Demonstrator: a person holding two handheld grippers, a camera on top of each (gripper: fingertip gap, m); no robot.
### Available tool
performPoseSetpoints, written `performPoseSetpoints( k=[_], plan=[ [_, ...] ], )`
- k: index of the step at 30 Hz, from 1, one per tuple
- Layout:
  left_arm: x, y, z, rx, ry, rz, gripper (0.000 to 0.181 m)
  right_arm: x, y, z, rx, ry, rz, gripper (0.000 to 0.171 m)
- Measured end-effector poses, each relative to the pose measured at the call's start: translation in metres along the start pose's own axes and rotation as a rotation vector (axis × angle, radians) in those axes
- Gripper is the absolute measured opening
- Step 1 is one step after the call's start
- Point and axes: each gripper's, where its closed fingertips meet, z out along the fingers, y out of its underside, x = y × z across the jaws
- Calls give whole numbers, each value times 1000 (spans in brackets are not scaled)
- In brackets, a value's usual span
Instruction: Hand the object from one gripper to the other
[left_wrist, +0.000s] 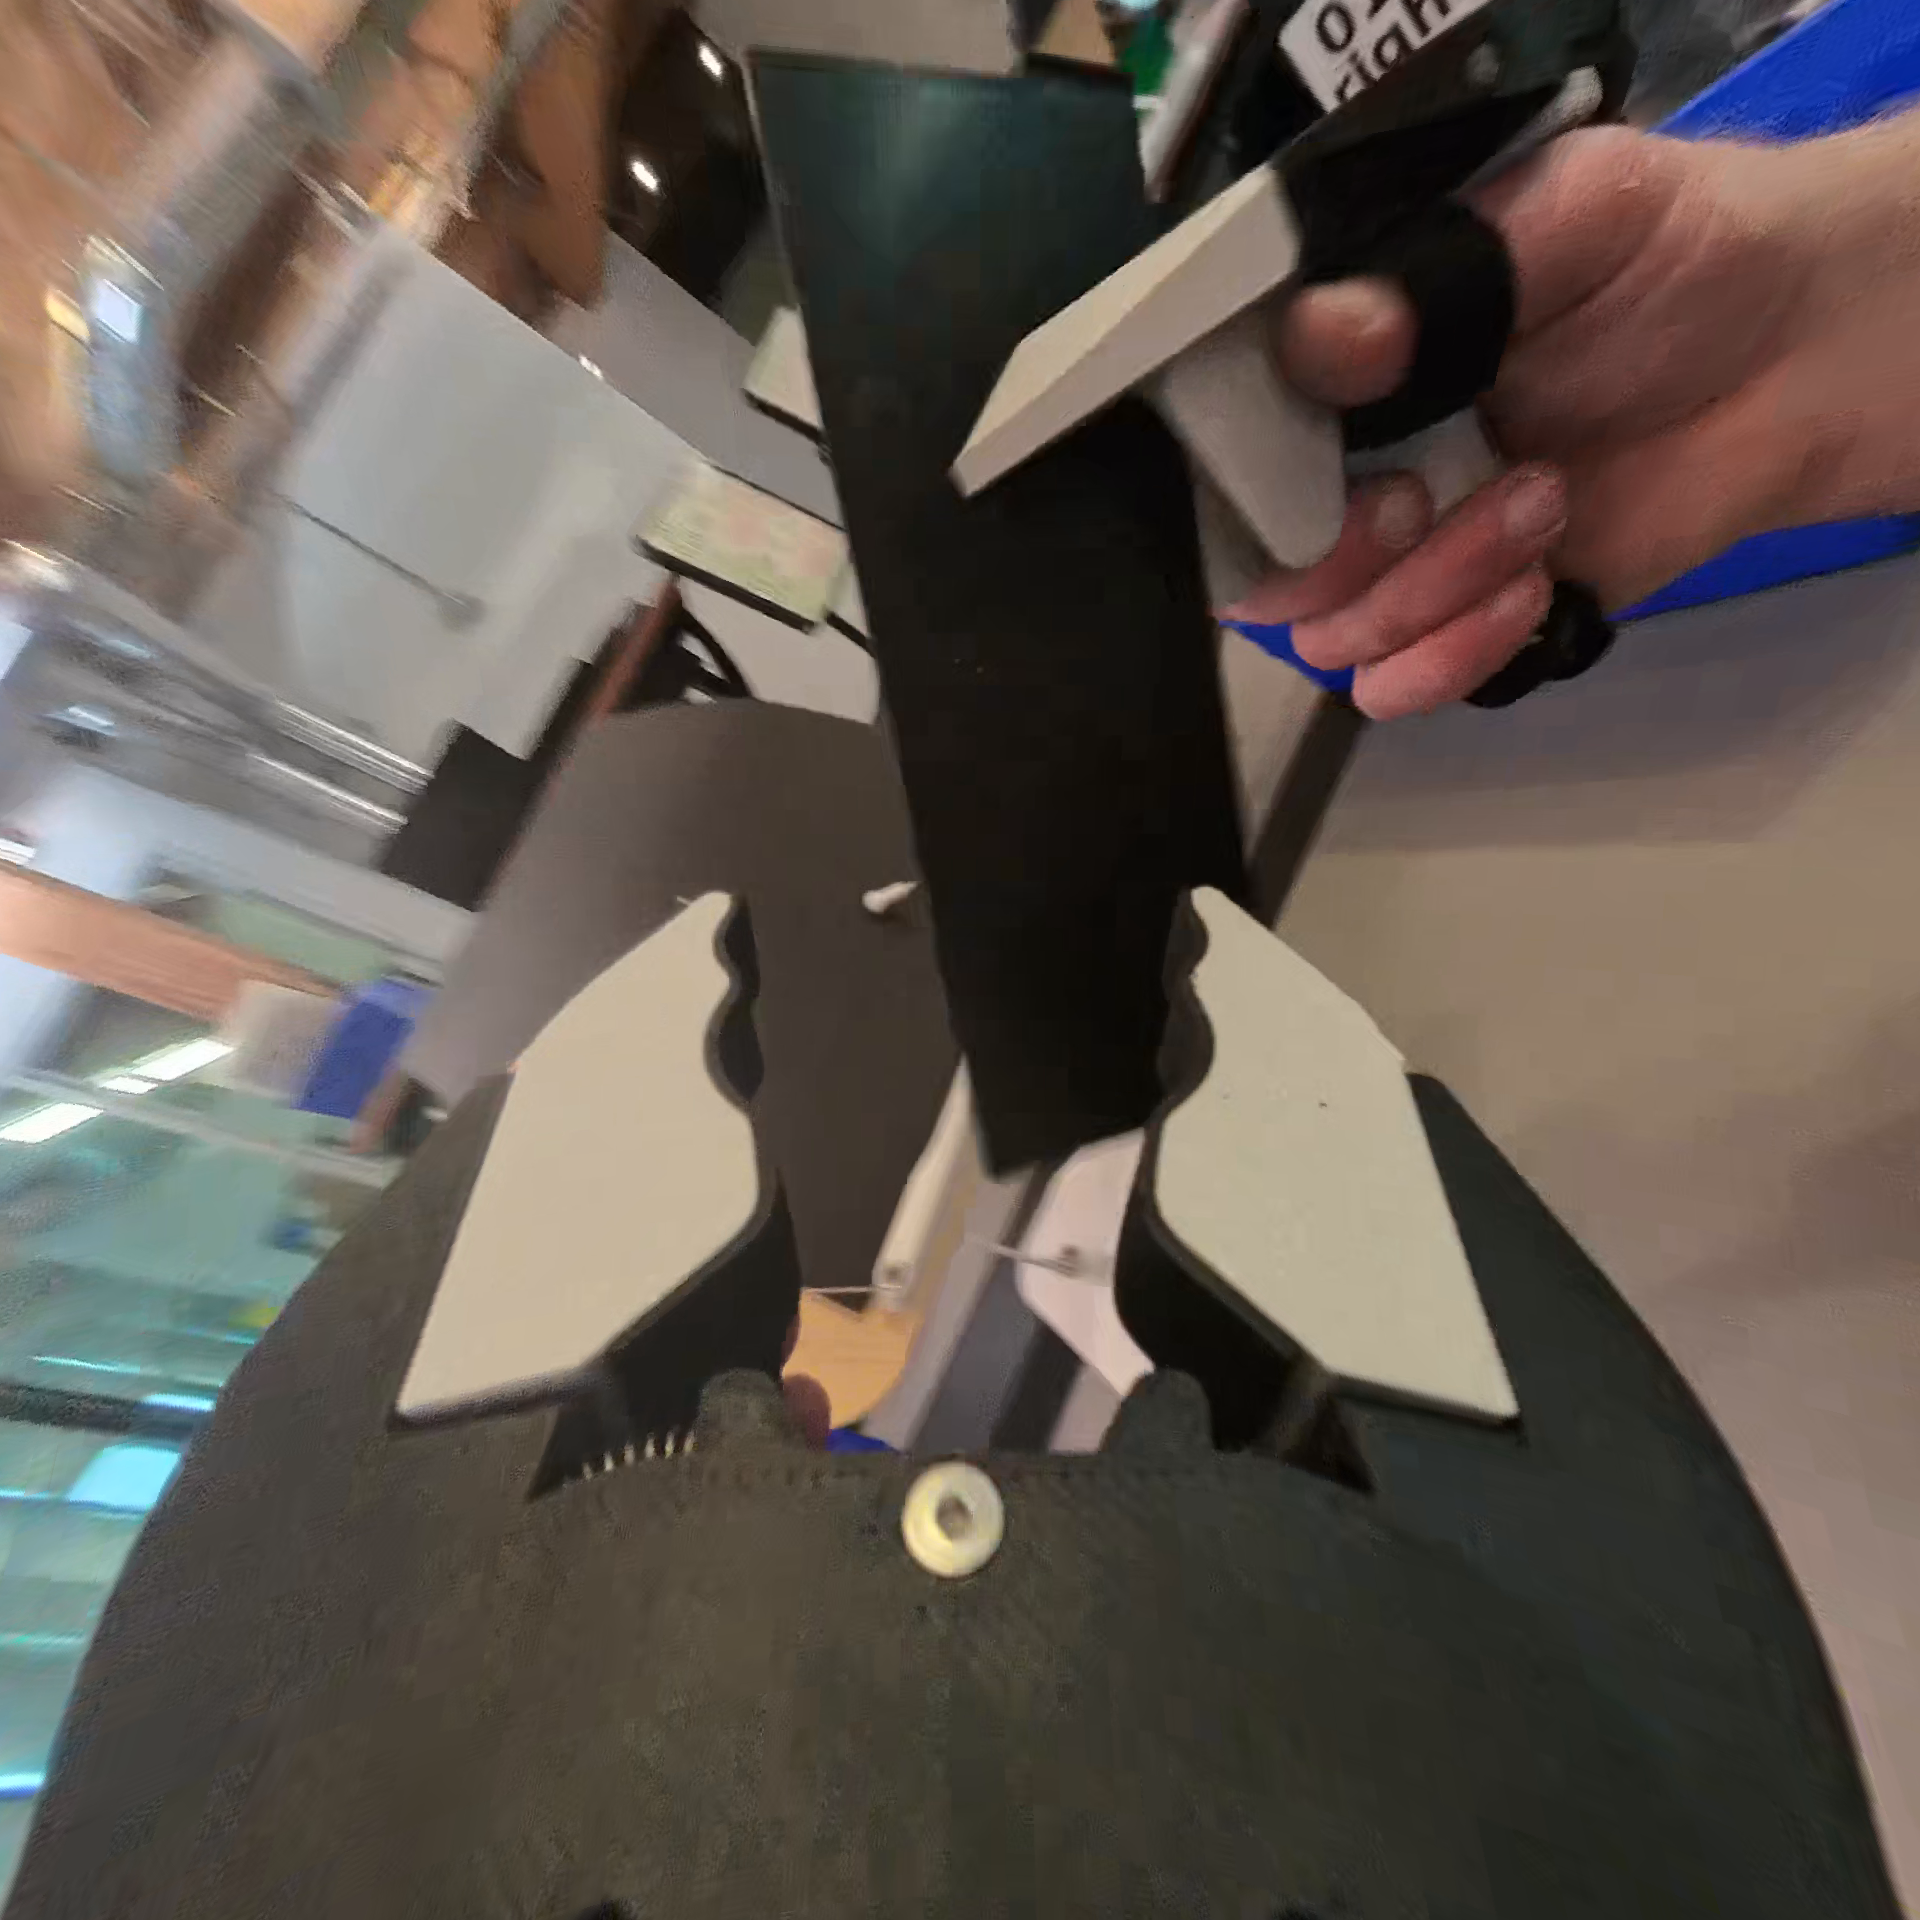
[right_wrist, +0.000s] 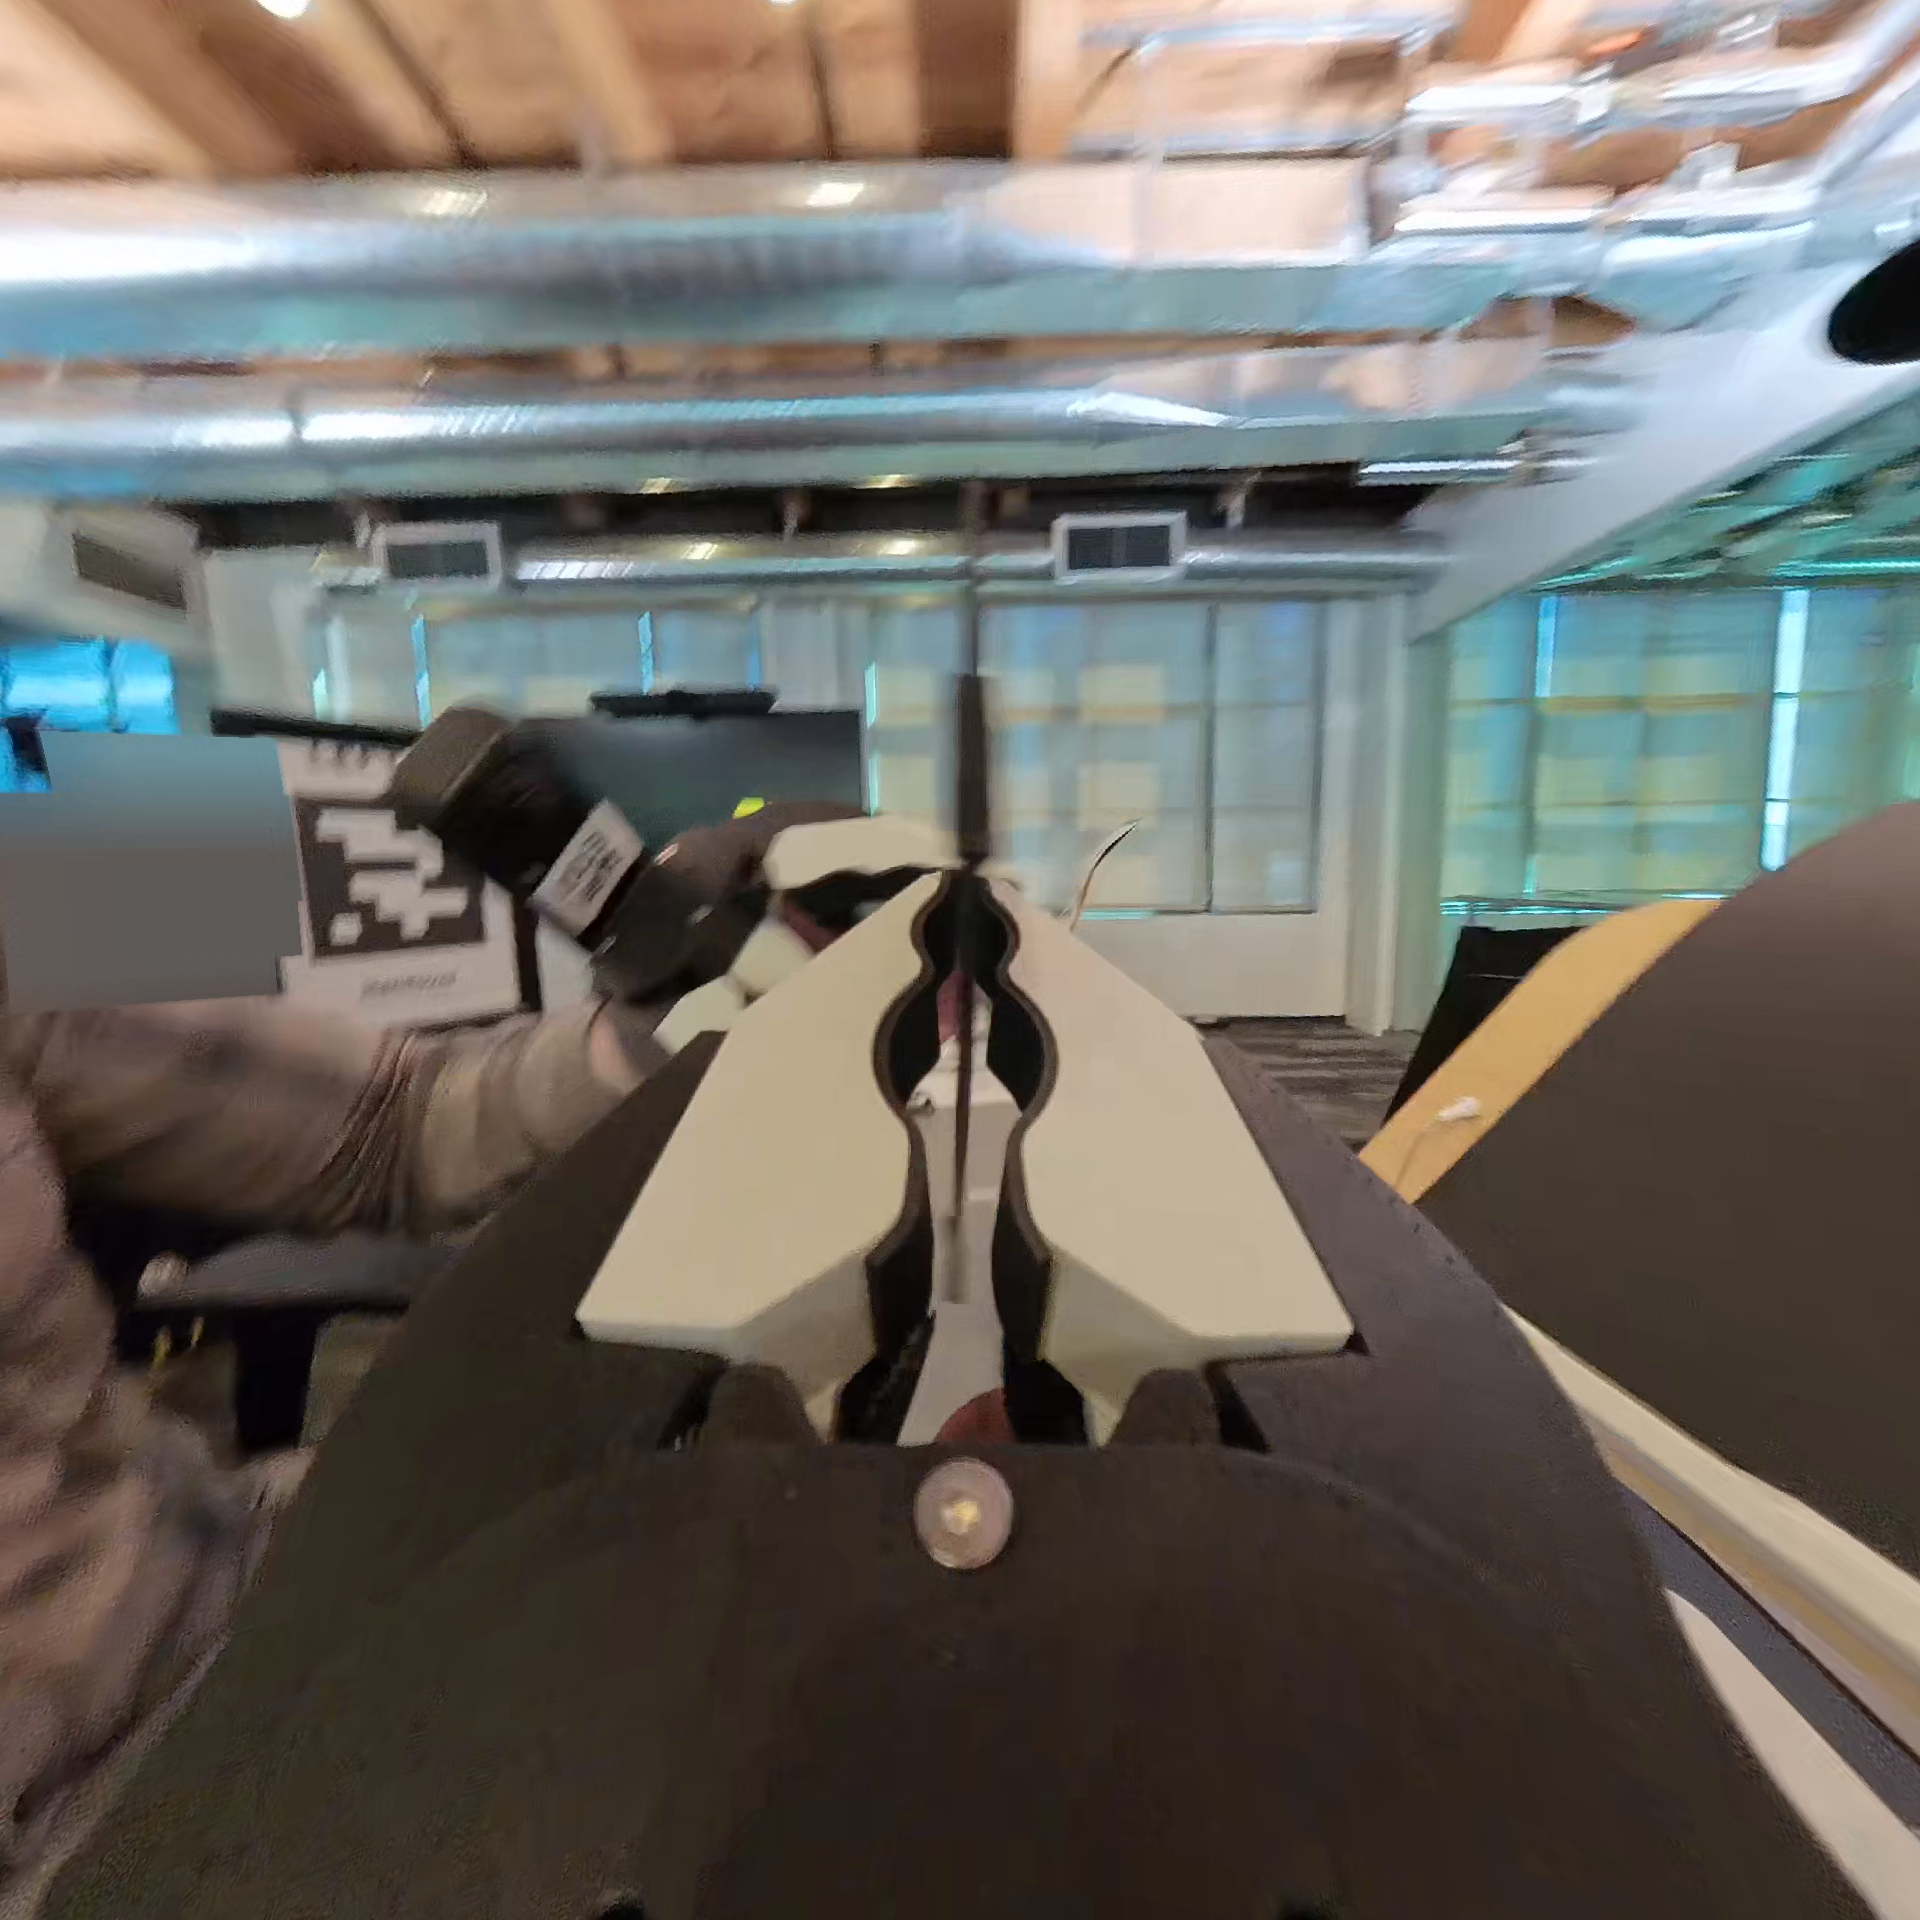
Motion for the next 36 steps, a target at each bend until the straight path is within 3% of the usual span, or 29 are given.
performPoseSetpoints(
  k=[1, 4, 6, 9, 11, 13, 17, 20, 26, 36],
  plan=[
    [2, 3, 3, -8, 53, -54, 77, -8, 4, 1, -31, -42, -9, 0],
    [38, 2, 2, 23, 345, -208, 57, -34, 11, 4, -86, -157, -67, 0],
    [55, -5, -4, 83, 458, -240, 23, -43, 14, 5, -103, -201, -84, 0],
    [65, -10, -3, 119, 501, -316, 5, -38, 11, 6, -94, -165, -92, 1],
    [44, -3, 9, 96, 326, -339, 2, -13, 6, 8, -75, -10, -95, 26],
    [20, 11, 19, 34, 130, -290, 2, 9, 6, 5, -92, 123, -110, 62],
    [-21, 31, 25, -71, -222, -121, 2, 24, -1, 6, -52, 244, -104, 92],
    [-20, 29, 29, -99, -317, 19, 1, 33, 0, 12, -30, 321, -102, 106],
    [1, 15, 39, -101, -383, 209, 2, 42, 0, 18, 91, 453, -72, 116],
    [26, -3, 51, 27, -222, 72, 2, 32, -13, 10, 137, 381, -145, 108]
  ],
)
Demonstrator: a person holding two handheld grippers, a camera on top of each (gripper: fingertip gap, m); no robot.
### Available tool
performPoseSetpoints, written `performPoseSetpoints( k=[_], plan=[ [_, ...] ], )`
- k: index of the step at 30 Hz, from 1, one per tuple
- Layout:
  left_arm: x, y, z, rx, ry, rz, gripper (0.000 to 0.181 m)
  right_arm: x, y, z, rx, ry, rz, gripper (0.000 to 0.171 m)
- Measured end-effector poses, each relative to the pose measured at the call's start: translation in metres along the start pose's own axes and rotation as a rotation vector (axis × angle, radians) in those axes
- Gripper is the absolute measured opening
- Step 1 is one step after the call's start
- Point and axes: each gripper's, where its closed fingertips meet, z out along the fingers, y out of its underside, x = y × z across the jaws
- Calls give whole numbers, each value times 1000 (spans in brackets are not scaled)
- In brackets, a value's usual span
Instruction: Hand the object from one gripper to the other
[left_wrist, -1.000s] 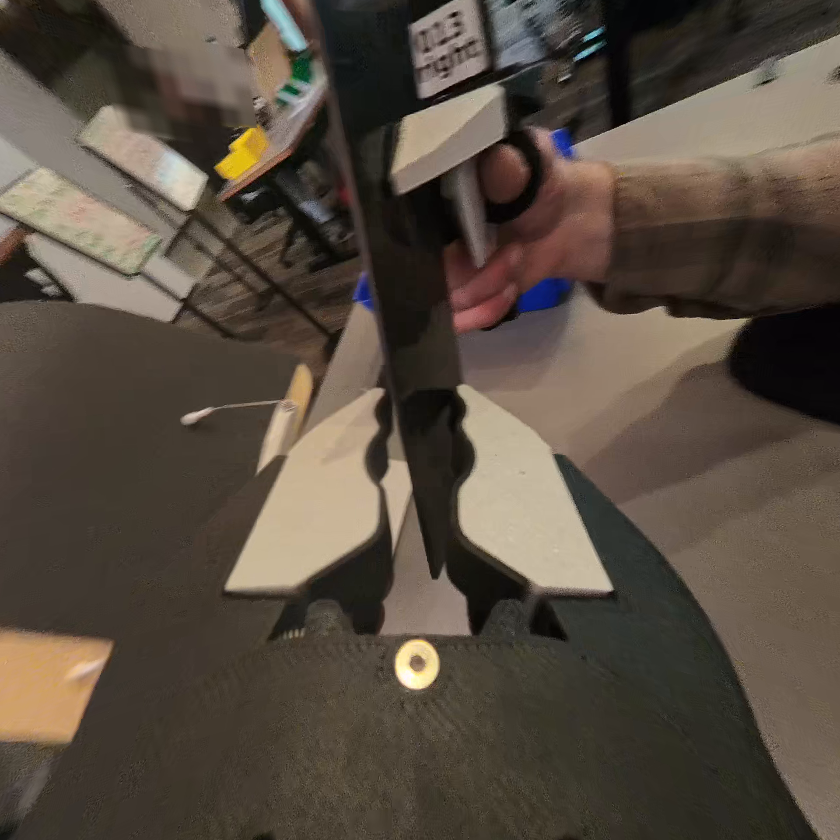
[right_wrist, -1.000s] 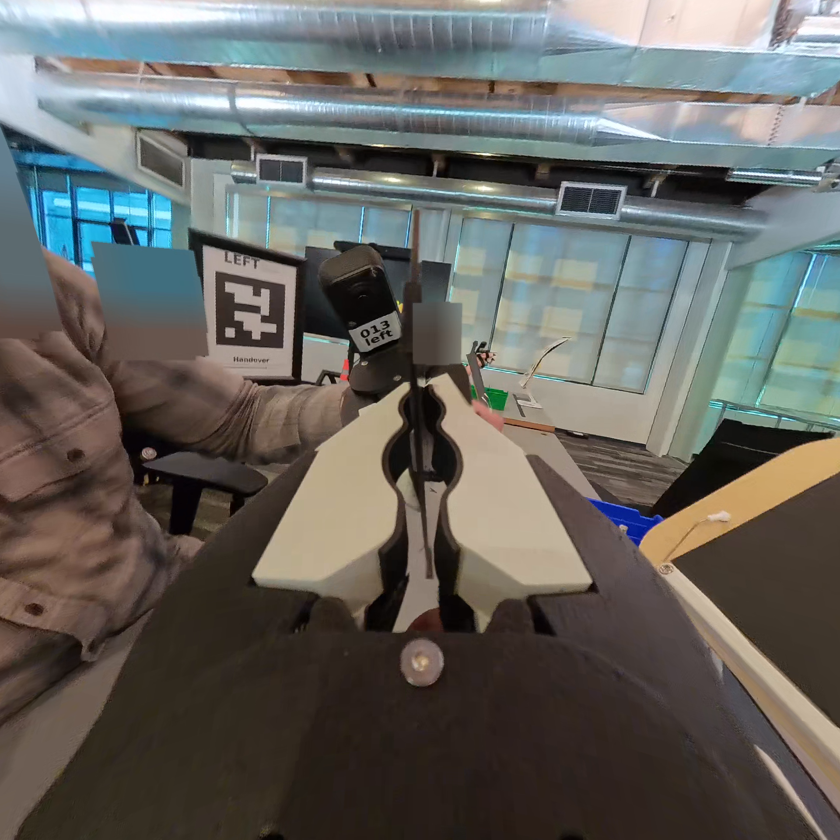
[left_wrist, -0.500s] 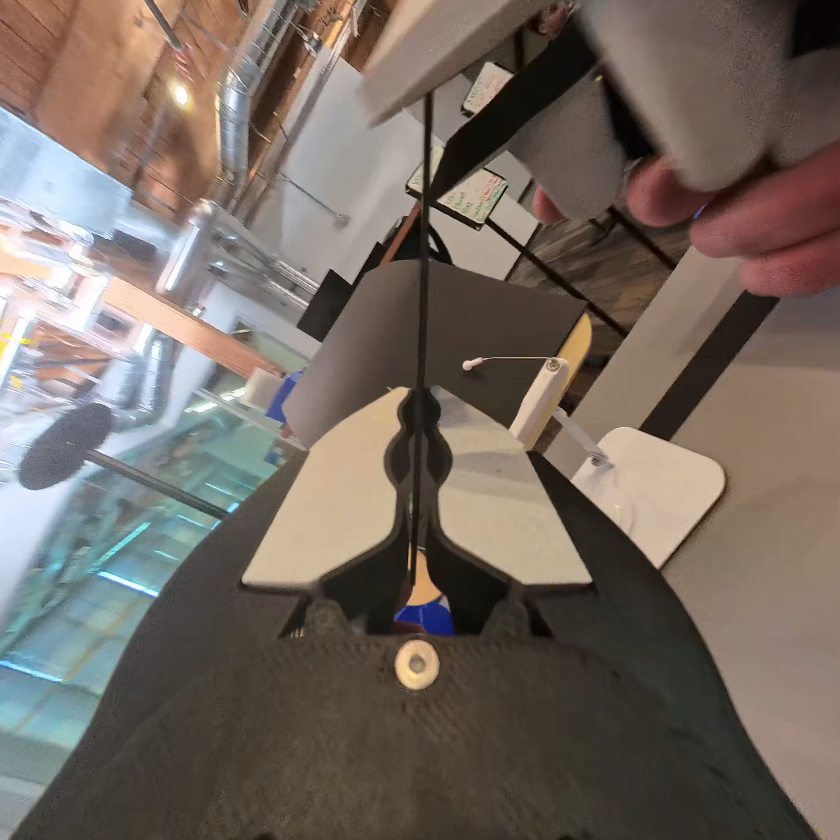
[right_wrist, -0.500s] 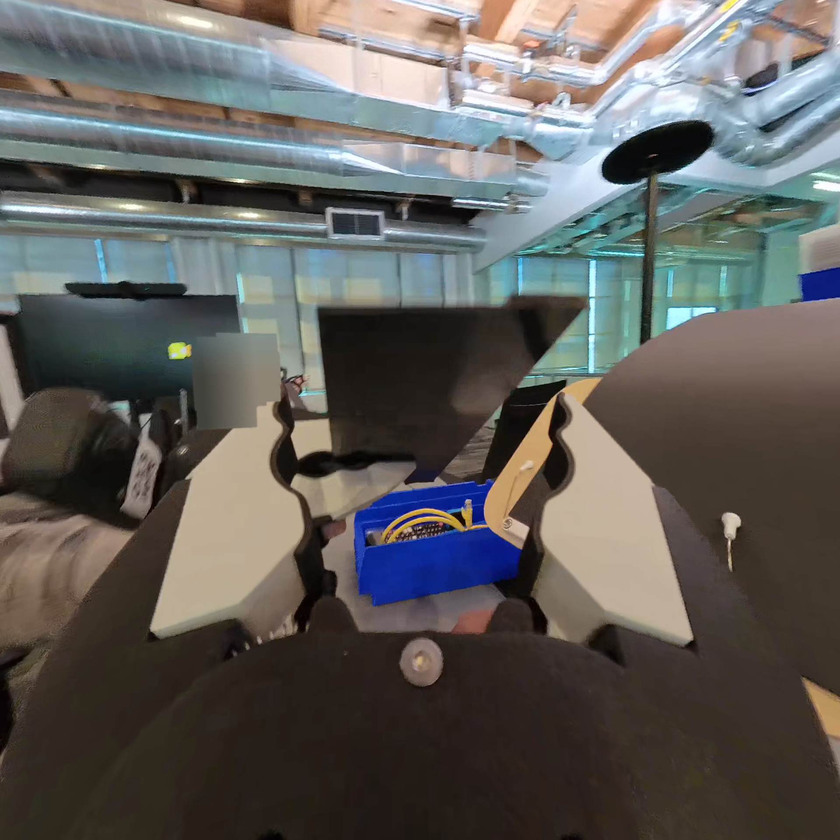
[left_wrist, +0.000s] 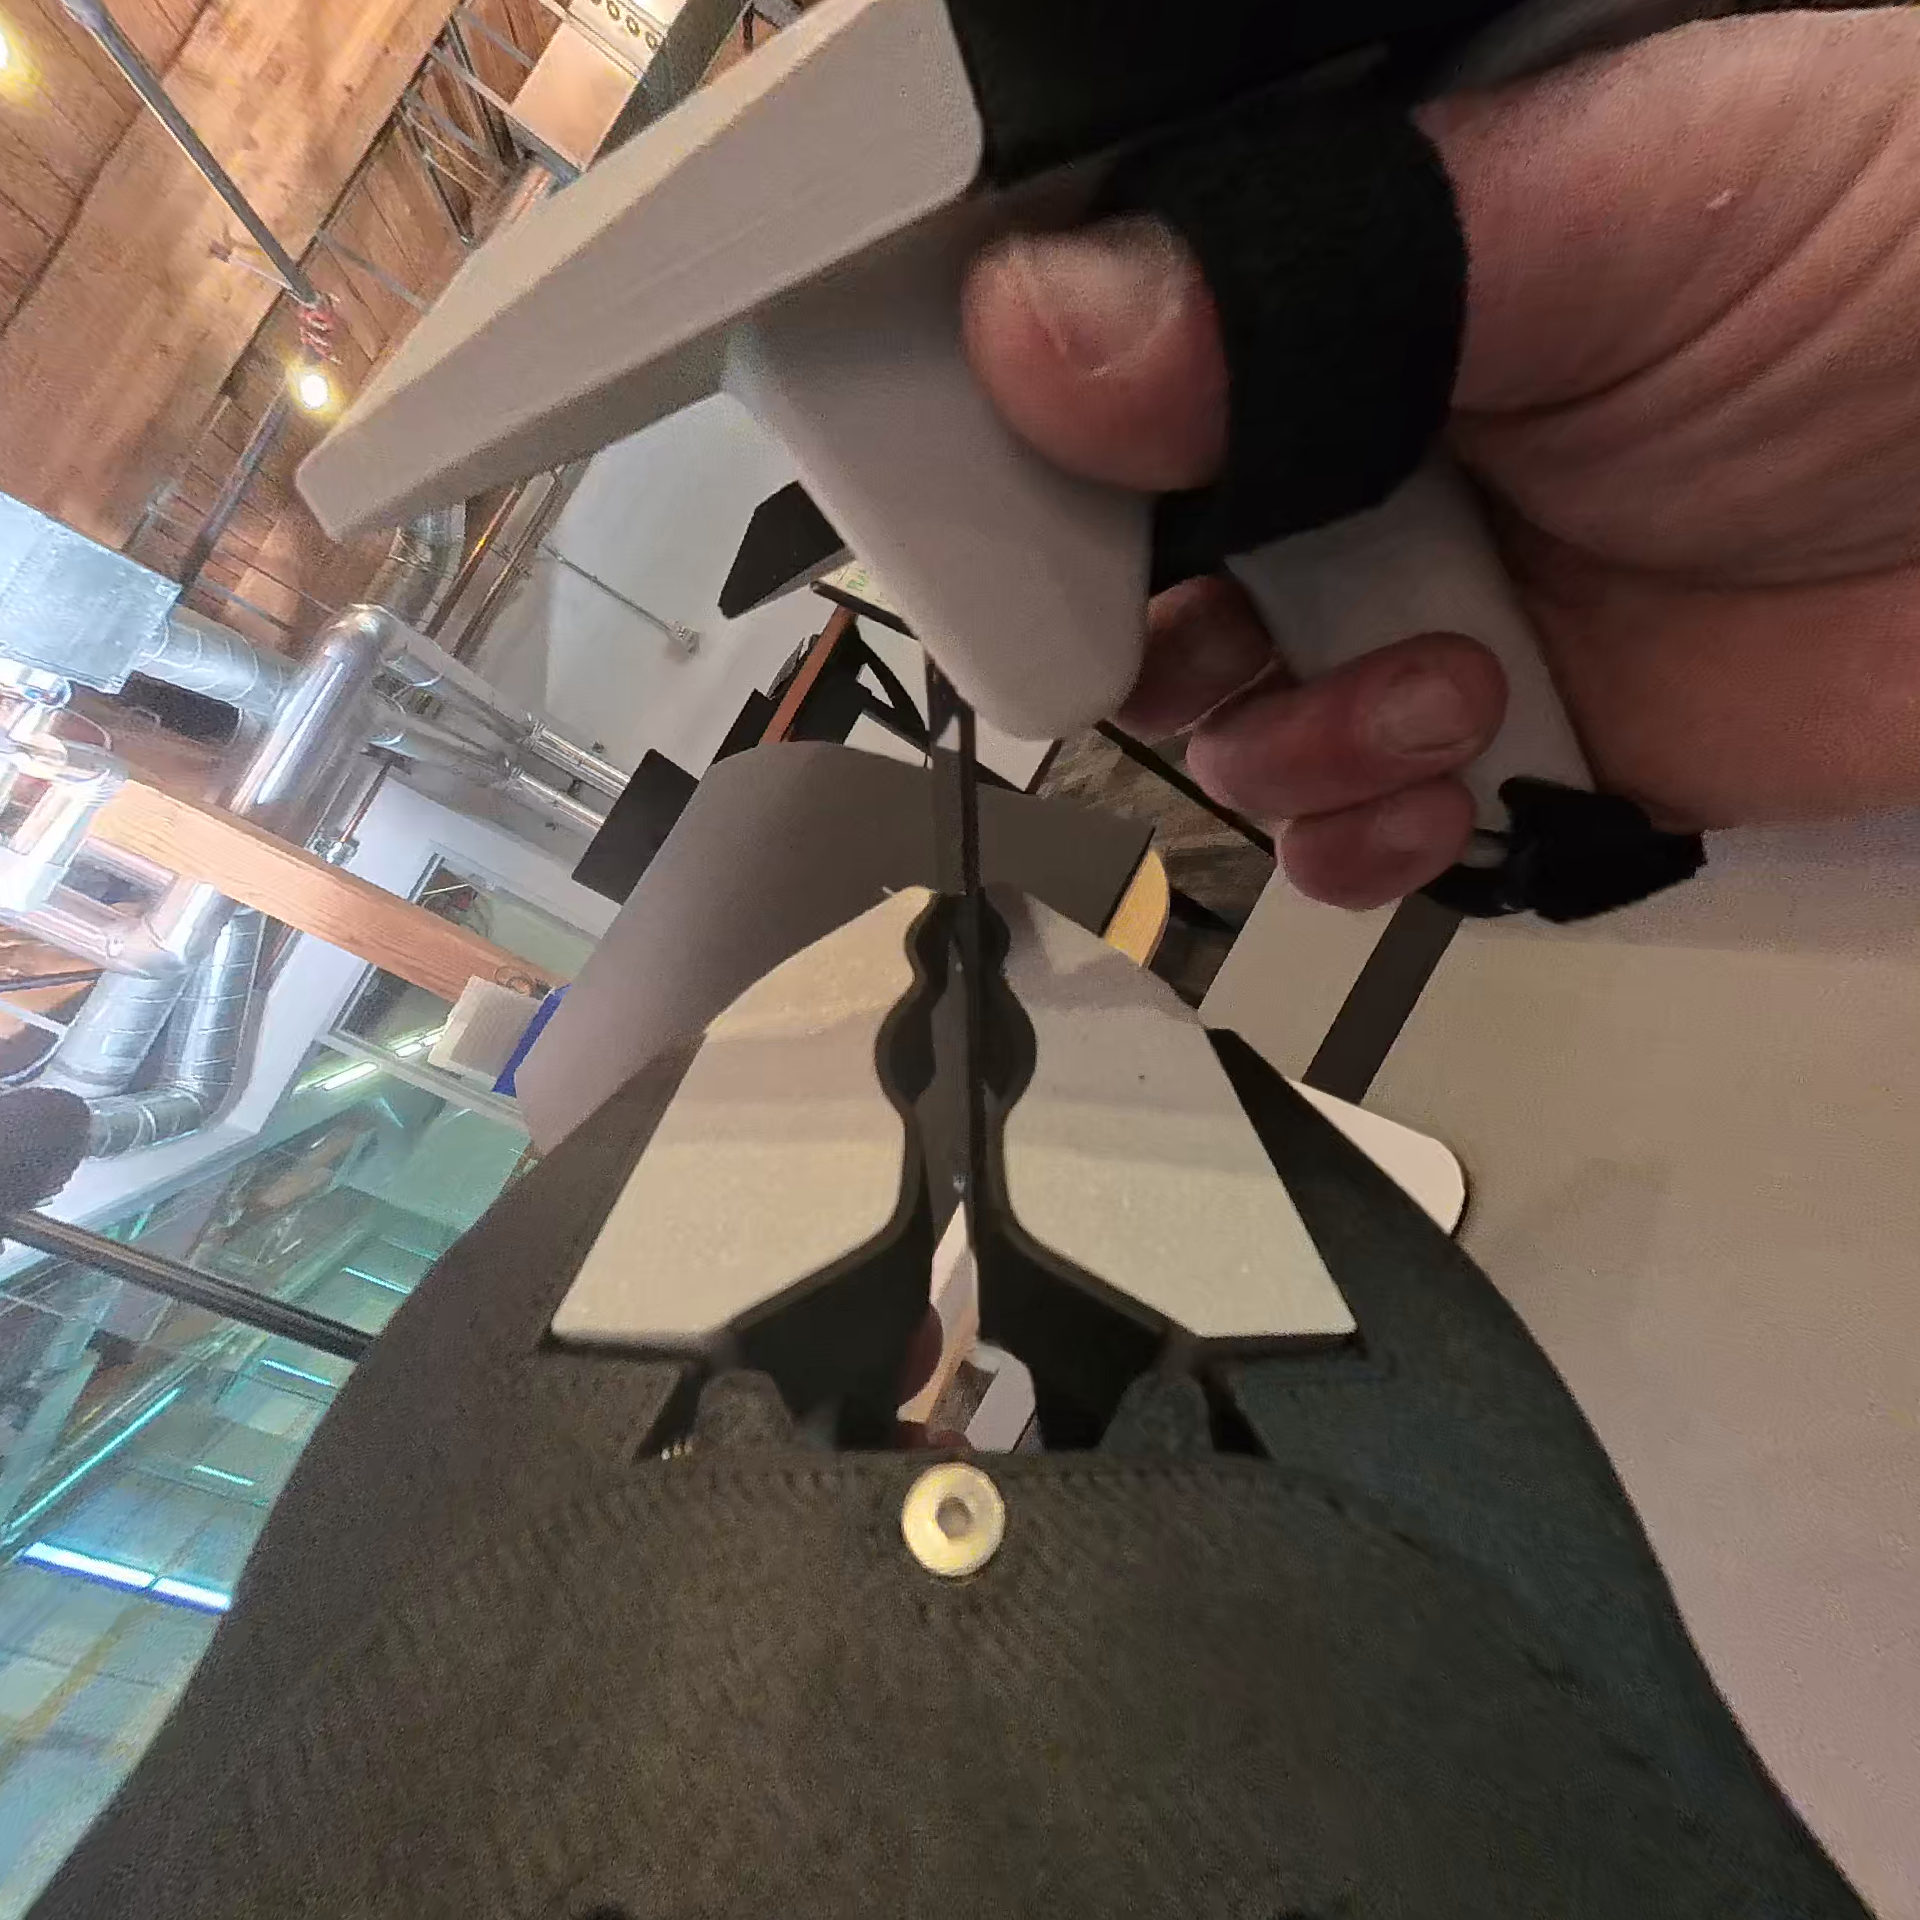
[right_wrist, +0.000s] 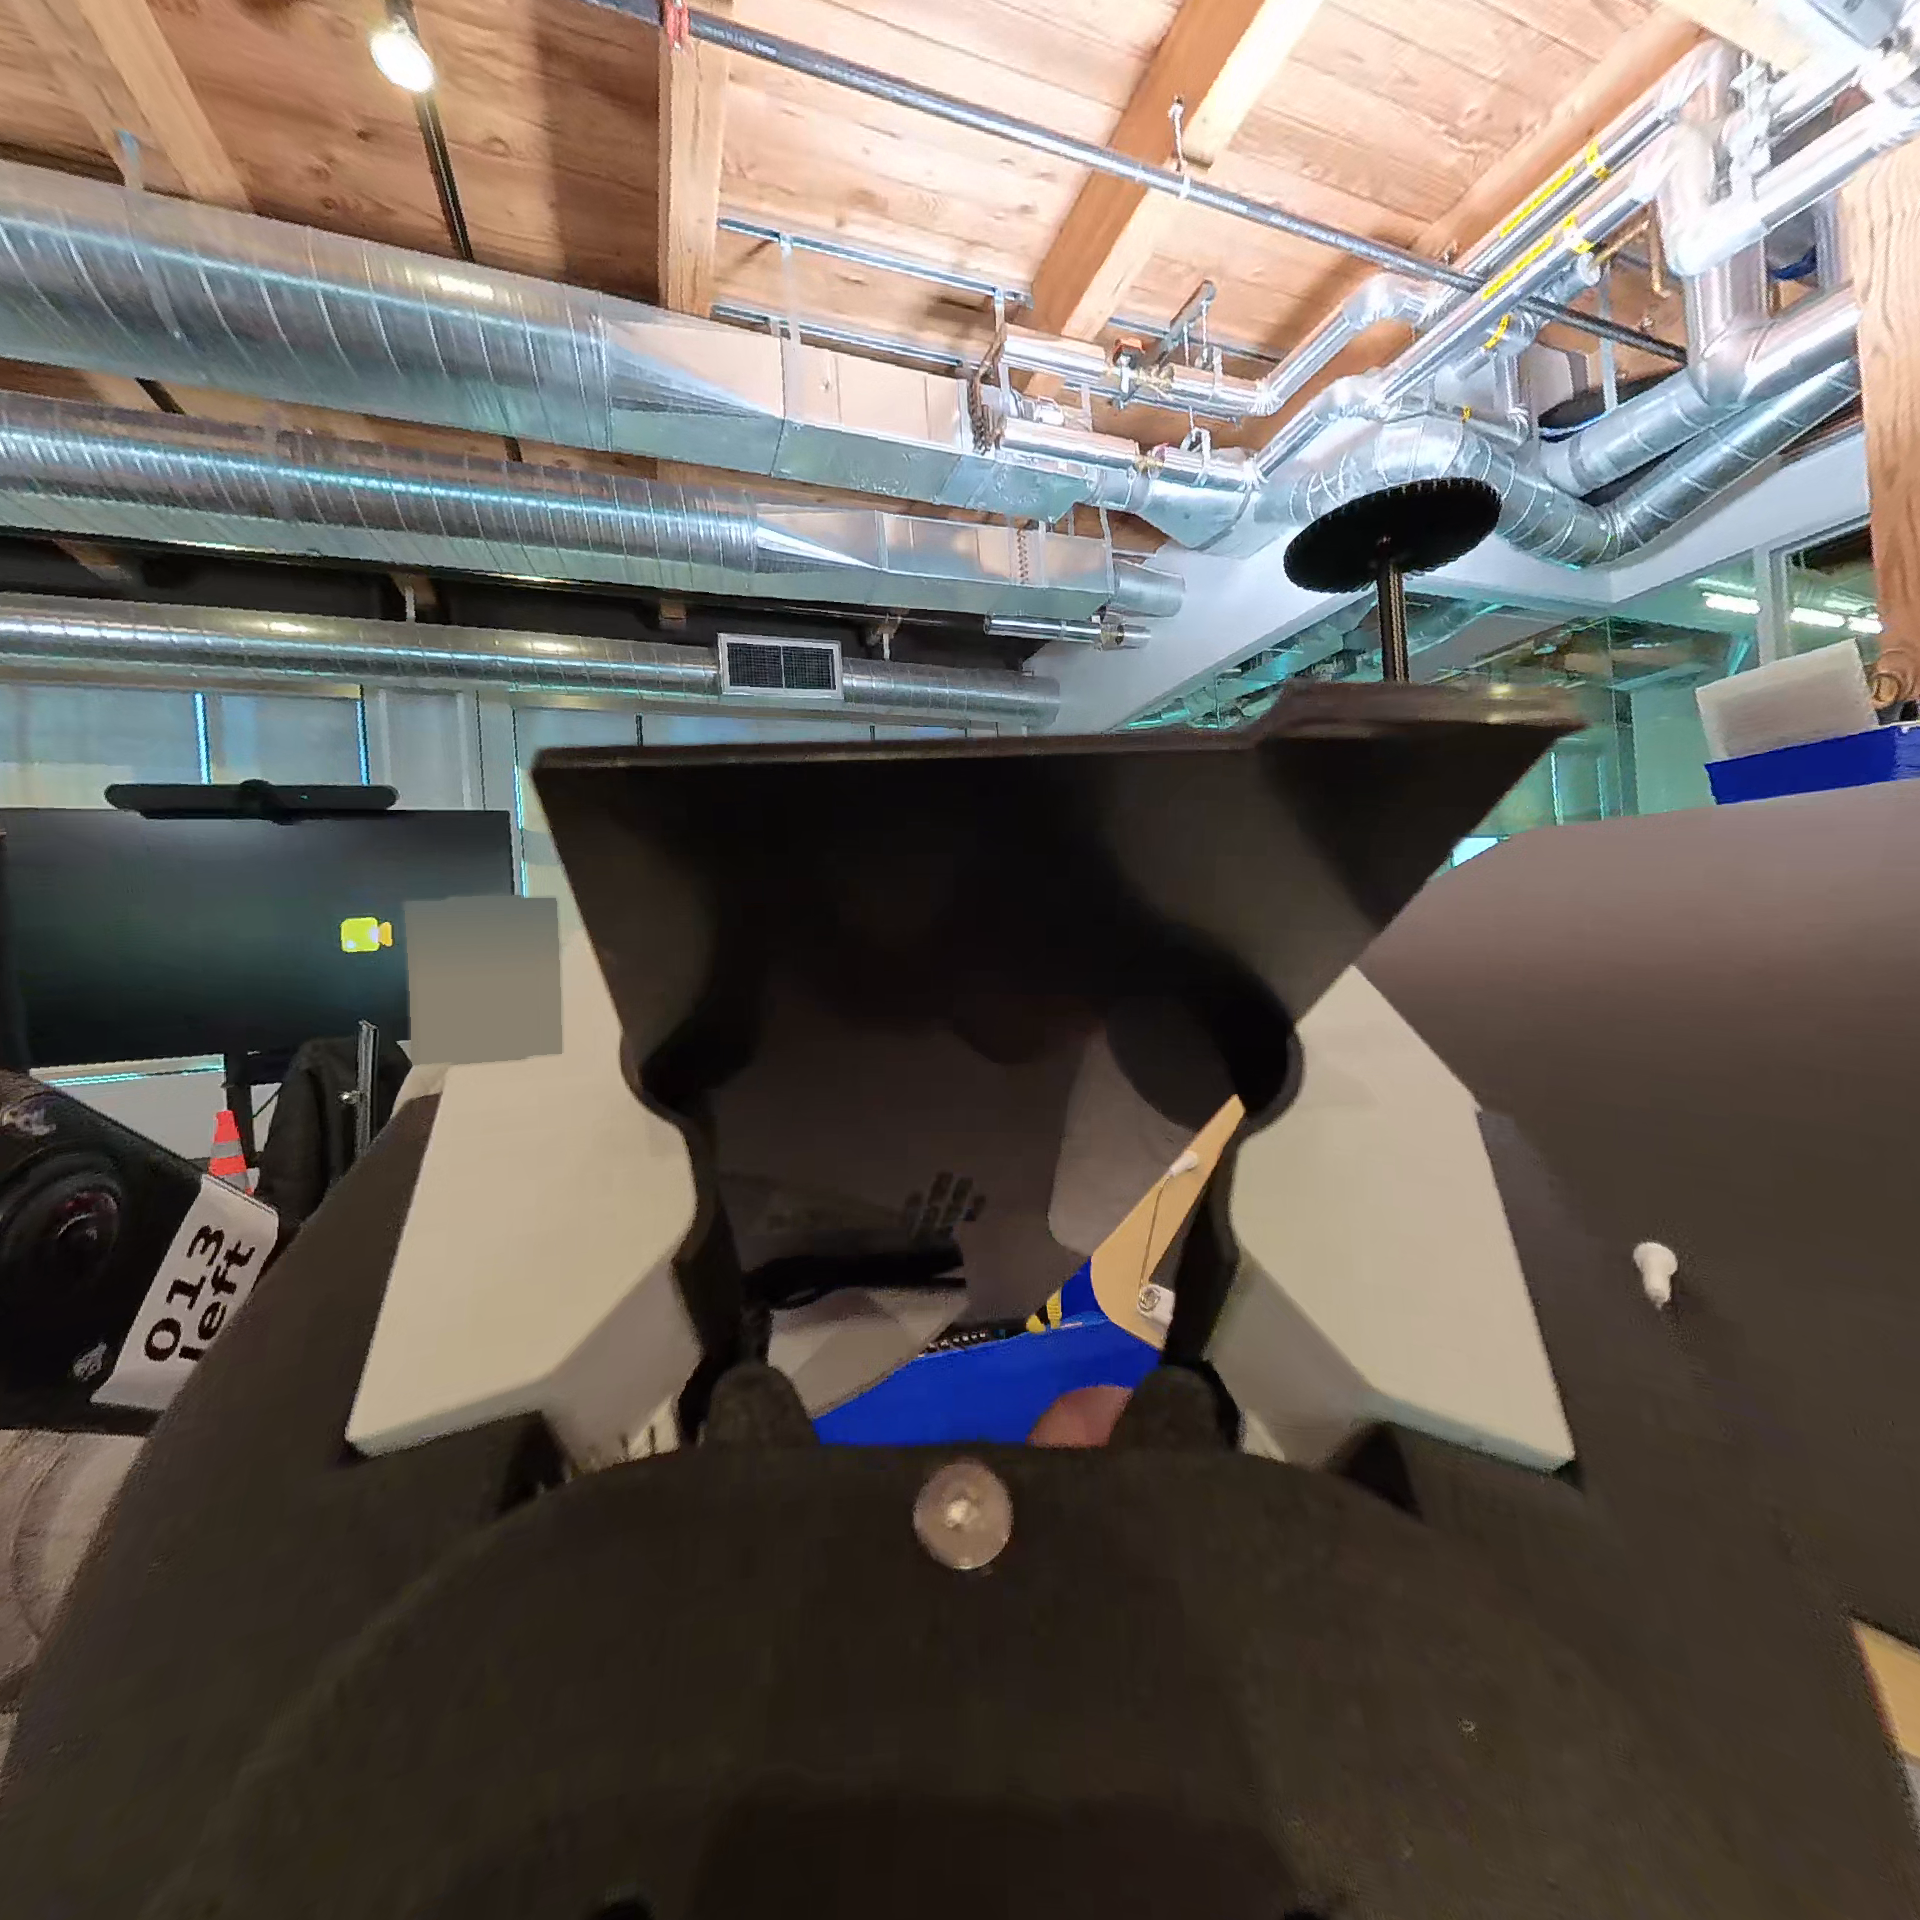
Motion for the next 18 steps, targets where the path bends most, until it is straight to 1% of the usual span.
performPoseSetpoints(
  k=[2, 3, 4, 5, 6, 7, 8, 10, 12, 14, 16, 18],
  plan=[
    [3, -7, 2, 30, 13, 1, 6, 1, -6, -2, -10, -5, -11, 108],
    [9, -13, 1, 61, 58, -1, 13, 3, -8, -4, -28, 7, -27, 108],
    [17, -20, 0, 104, 122, -14, 31, 5, -11, -6, -45, 9, -51, 108],
    [26, -26, -3, 141, 193, -32, 44, 3, -14, -9, -61, -19, -66, 108],
    [30, -26, -4, 134, 245, -65, 57, -3, -15, -12, -90, -78, -68, 108],
    [34, -28, -6, 137, 312, -114, 74, -9, -16, -16, -120, -142, -72, 108],
    [35, -33, -10, 176, 378, -184, 79, -16, -17, -21, -138, -202, -85, 107],
    [34, -44, -19, 242, 520, -332, 83, -35, -16, -34, -194, -344, -84, 107],
    [35, -49, -21, 249, 656, -475, 102, -55, -13, -45, -220, -470, -103, 107],
    [39, -58, -24, 303, 780, -575, 113, -73, -5, -52, -264, -567, -116, 107],
    [50, -66, -30, 331, 913, -624, 123, -80, 6, -50, -300, -581, -155, 107],
    [66, -67, -35, 341, 979, -550, 123, -85, 15, -50, -339, -603, -153, 107]
  ],
)
